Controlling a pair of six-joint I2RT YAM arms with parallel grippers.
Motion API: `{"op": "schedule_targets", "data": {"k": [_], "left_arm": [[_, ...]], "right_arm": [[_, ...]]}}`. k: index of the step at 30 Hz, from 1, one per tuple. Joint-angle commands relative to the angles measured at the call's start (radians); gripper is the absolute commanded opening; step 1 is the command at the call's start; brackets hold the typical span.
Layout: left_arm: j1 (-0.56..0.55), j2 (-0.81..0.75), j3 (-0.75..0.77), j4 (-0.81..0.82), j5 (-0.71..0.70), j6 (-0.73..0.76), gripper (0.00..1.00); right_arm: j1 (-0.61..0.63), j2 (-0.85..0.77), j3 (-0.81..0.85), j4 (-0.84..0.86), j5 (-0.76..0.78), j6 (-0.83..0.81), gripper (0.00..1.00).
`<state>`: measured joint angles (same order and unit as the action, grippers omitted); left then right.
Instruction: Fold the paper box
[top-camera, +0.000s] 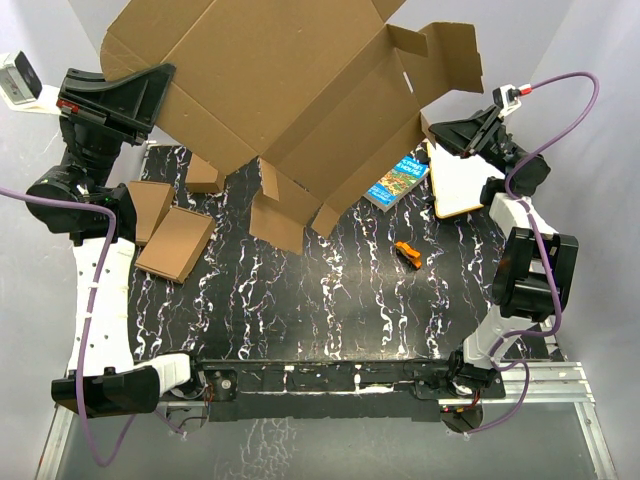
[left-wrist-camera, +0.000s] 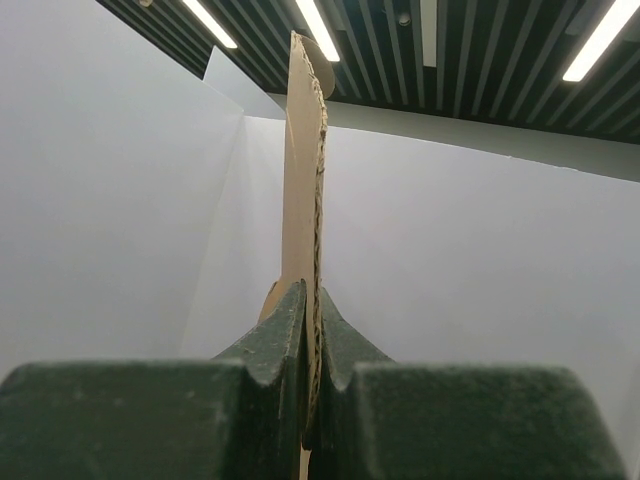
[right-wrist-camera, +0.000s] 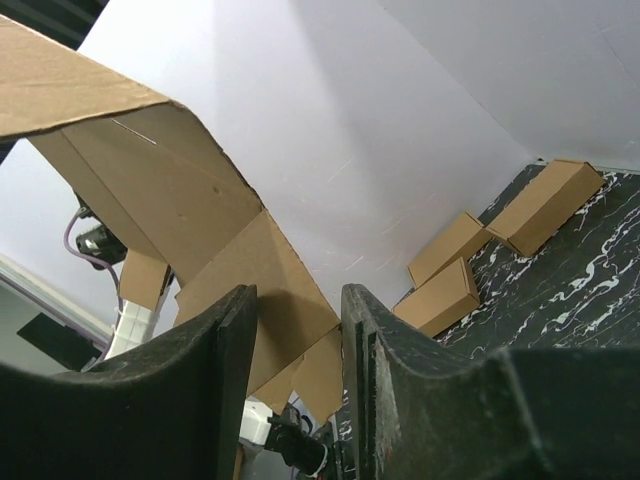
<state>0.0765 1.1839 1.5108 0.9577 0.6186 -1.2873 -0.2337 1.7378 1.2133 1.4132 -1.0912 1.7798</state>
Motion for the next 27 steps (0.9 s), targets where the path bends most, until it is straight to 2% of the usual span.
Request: {"op": "schedule_targets", "data": {"k": [1,6,18,27], "left_arm": [[0.004,-0.017,0.006,0.065,-0.066,-0.019,0.00],[0.004,-0.012,-0.001,0.077,-0.075,-0.034,0.00],[0.005,-0.002,0.006,0.112,-0.093,-0.081,0.00],[0.004,-0.001,0.002,0.143,-0.108,-0.124,0.00]], "right_arm": [[0.007,-0.044,0.003,0.394,0.046,0.027,0.42],[0.017,-0.045,0.008,0.404,0.047,0.025,0.44],[0.038,0.040,0.068,0.408,0.061,-0.016,0.61],[0.072,0.092,0.164,0.410,0.093,-0.012,0.62]]}}
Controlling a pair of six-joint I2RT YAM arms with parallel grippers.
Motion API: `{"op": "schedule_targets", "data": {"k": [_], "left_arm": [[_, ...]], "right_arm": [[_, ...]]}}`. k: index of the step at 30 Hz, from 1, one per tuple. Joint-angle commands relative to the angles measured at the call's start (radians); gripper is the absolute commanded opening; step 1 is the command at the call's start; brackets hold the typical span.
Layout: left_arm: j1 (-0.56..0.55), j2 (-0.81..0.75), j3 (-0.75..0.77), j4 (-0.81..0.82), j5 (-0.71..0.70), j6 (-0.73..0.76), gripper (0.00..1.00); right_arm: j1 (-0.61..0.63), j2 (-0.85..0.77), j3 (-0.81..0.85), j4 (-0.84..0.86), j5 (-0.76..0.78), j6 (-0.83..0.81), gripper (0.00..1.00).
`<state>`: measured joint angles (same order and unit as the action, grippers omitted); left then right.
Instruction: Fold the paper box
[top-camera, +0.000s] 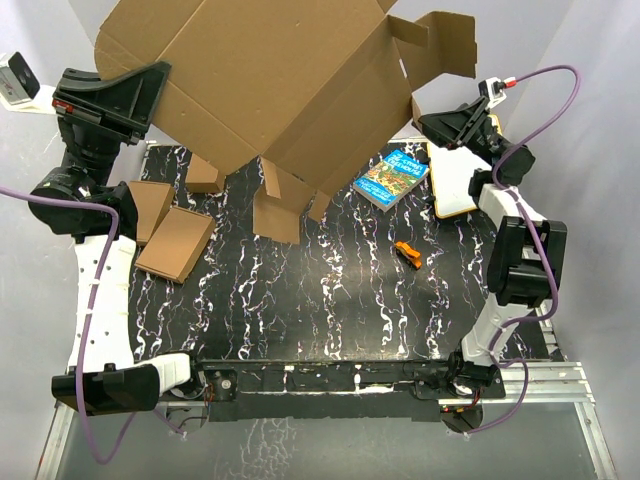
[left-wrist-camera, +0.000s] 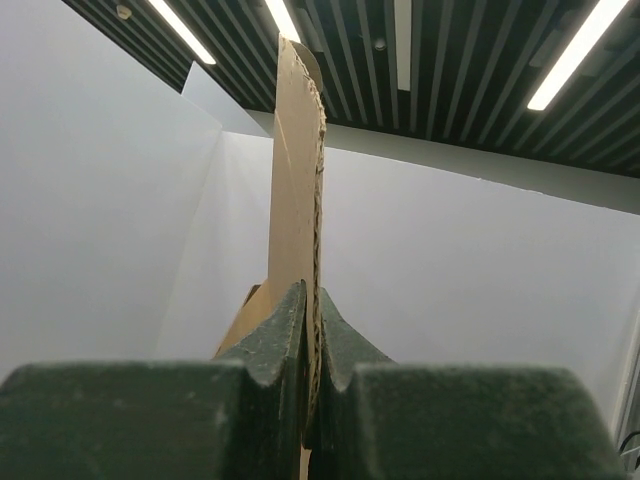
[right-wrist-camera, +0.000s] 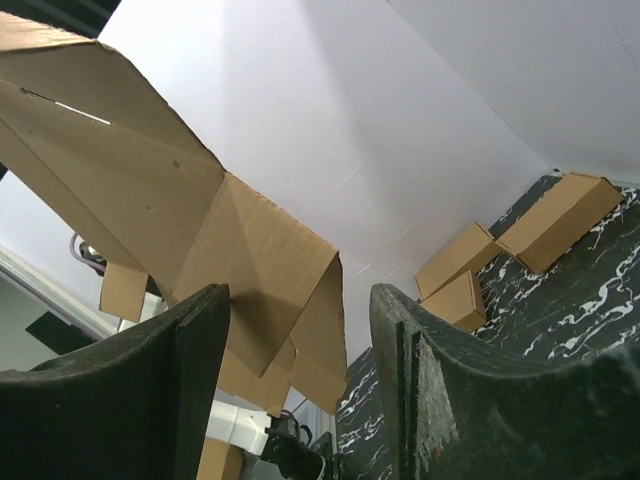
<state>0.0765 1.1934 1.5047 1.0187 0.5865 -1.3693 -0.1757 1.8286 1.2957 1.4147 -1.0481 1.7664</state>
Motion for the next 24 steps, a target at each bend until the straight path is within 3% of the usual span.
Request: {"op": "schedule_targets", "data": {"k": [1,10,24], "left_arm": [[0.003,-0.011,0.008,0.084,-0.076,-0.045,0.00],[0.004,-0.006,0.009,0.102,-0.091,-0.069,0.00],[0.004,0.006,0.012,0.128,-0.122,-0.115,0.00]], "right_arm": [[0.015,0.006,0.094,0.409,0.054,0.005,0.64],[0.027,0.043,0.187,0.408,0.091,0.024,0.70],[0.086,0.090,0.304,0.408,0.152,0.025,0.71]]}}
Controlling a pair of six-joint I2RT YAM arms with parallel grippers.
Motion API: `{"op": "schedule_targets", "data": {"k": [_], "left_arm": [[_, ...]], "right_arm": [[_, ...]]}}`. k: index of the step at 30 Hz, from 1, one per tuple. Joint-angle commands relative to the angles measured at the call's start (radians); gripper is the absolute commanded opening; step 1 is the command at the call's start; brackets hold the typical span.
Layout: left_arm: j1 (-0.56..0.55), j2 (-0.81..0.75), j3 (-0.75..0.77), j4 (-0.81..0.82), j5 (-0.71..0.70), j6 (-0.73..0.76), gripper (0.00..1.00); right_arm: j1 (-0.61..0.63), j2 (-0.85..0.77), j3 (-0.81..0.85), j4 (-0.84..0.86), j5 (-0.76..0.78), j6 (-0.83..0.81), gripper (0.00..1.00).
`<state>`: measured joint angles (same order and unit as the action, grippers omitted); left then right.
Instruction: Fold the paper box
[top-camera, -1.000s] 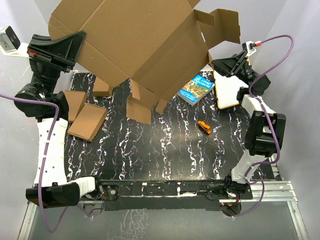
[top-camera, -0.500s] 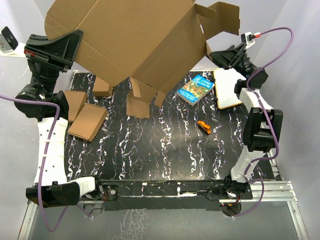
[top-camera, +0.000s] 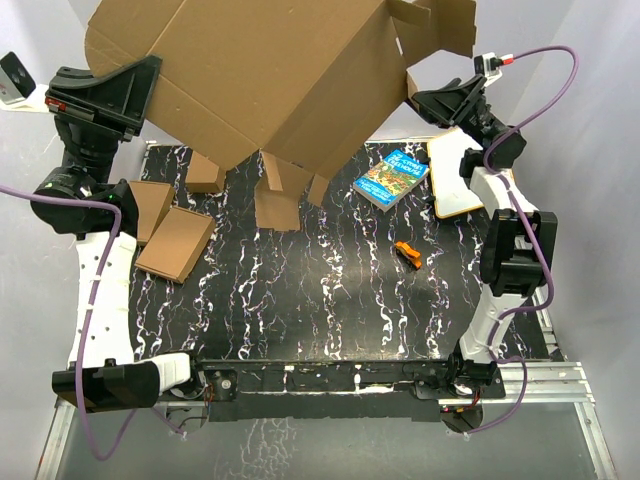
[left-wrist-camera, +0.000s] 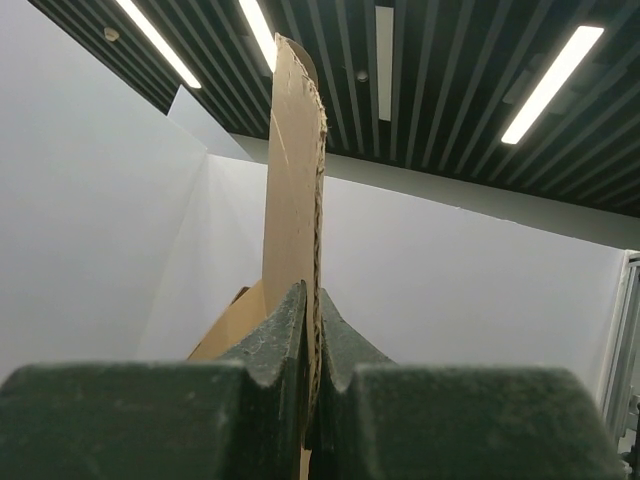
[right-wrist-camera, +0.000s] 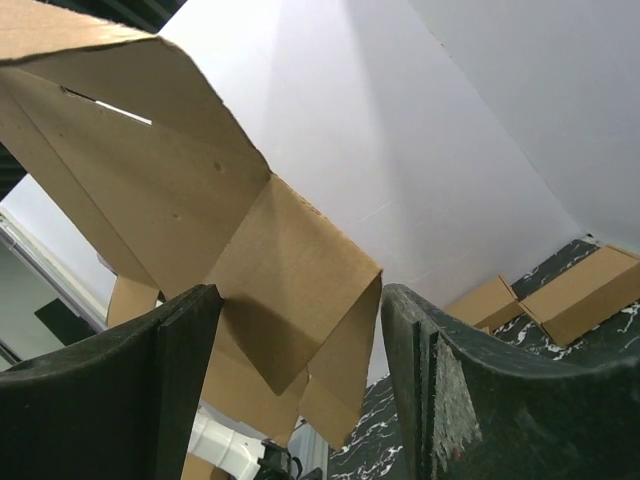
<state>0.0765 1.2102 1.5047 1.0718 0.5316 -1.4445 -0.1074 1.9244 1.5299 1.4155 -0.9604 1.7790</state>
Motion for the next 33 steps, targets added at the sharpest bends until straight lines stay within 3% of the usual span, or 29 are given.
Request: {"op": "schedule_targets", "data": {"k": [1,10,23,27,33], "left_arm": [[0.003,-0.011,0.012,0.076,-0.068,-0.042,0.00],[0.003,-0.008,0.005,0.094,-0.087,-0.070,0.00],[0.003,-0.010,-0.009,0.098,-0.097,-0.074,0.00],[0.003,-0.008,-0.011,0.103,-0.104,-0.077,0.00],[0.003,0.003,0.005,0.117,-0.121,-0.093,0.00]], "right_arm": [[0.019,-0.005,0.075,0.408,0.071,0.012,0.71],[0.036,0.004,0.121,0.409,0.134,0.018,0.70],[0.038,-0.073,0.086,0.412,0.170,0.057,0.55],[0.038,-0.104,0.076,0.412,0.176,0.060,0.55],[0.029,-0.145,0.078,0.410,0.161,0.029,0.65]]}}
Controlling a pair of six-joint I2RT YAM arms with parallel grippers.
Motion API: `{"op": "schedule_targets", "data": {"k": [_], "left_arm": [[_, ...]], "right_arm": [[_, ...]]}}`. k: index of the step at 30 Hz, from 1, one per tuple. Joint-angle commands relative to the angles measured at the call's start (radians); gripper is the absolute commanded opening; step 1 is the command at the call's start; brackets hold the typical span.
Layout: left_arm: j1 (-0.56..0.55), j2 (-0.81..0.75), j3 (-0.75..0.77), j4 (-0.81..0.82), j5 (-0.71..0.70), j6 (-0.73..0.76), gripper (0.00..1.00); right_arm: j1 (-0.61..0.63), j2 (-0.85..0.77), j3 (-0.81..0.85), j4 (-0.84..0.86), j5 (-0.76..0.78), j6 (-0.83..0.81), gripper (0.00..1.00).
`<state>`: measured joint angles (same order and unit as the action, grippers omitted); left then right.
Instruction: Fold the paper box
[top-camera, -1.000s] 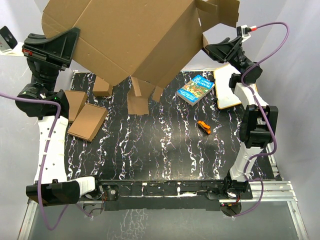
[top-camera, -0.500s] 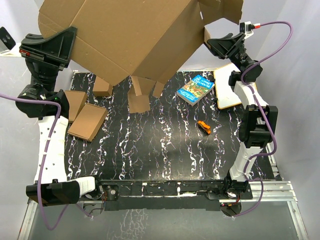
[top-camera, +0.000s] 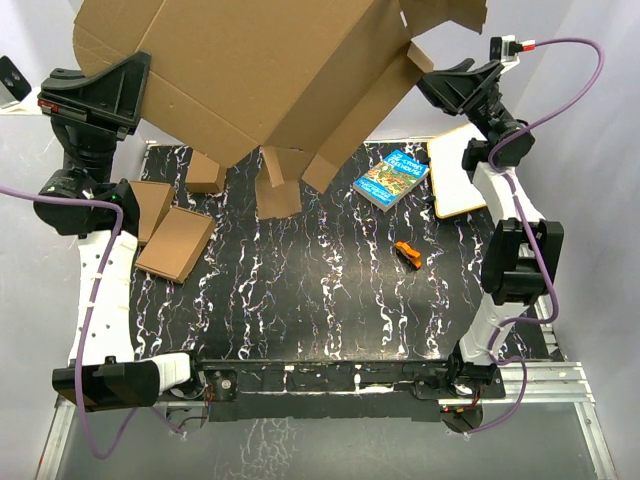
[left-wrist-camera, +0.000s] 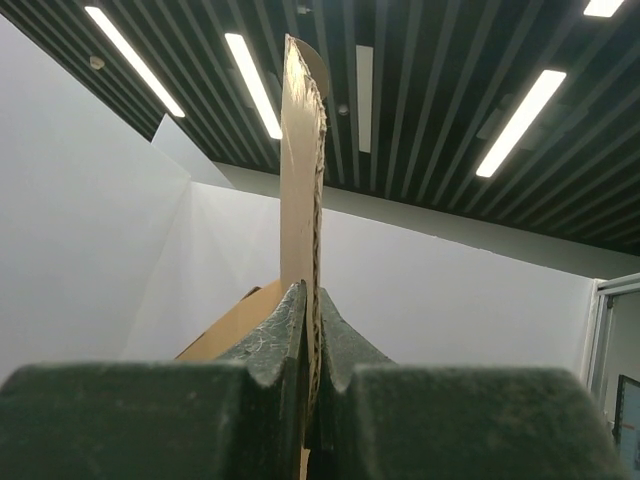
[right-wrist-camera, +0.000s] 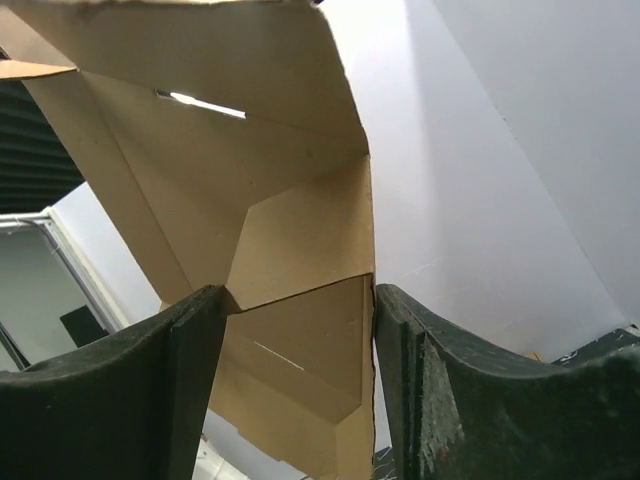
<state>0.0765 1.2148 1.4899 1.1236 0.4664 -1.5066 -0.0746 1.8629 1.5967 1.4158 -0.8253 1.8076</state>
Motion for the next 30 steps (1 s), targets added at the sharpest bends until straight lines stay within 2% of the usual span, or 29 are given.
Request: {"op": "schedule_targets", "data": {"k": [1,6,10,13,19,22,30], "left_arm": [[0.004,0.000,0.024,0.065,-0.060,-0.034,0.00],[-0.001,-0.003,0.047,0.067,-0.077,-0.043,0.00],[-0.014,-0.015,0.050,0.056,-0.087,-0.036,0.00],[-0.014,-0.023,0.049,0.039,-0.090,-0.017,0.00],[-0.014,-0.024,0.039,0.045,-0.104,-0.016,0.00],[-0.014,-0.027,0.034,0.050,-0.108,-0.012,0.00],[-0.014,-0.027,0.052,0.055,-0.100,-0.004,0.00]], "right_arm": [[-0.006,-0.090,0.009,0.407,0.025,-0.005,0.65],[-0.023,-0.110,-0.025,0.366,0.023,-0.027,0.66],[-0.035,-0.141,-0.028,0.372,0.011,-0.025,0.73],[-0.035,-0.188,-0.042,0.372,-0.085,-0.072,0.82],[-0.041,-0.333,-0.282,0.369,-0.192,-0.185,0.94],[-0.064,-0.409,-0.392,0.369,-0.277,-0.252,0.97],[-0.300,-0.472,-0.561,0.383,-0.340,-0.290,1.00]]}}
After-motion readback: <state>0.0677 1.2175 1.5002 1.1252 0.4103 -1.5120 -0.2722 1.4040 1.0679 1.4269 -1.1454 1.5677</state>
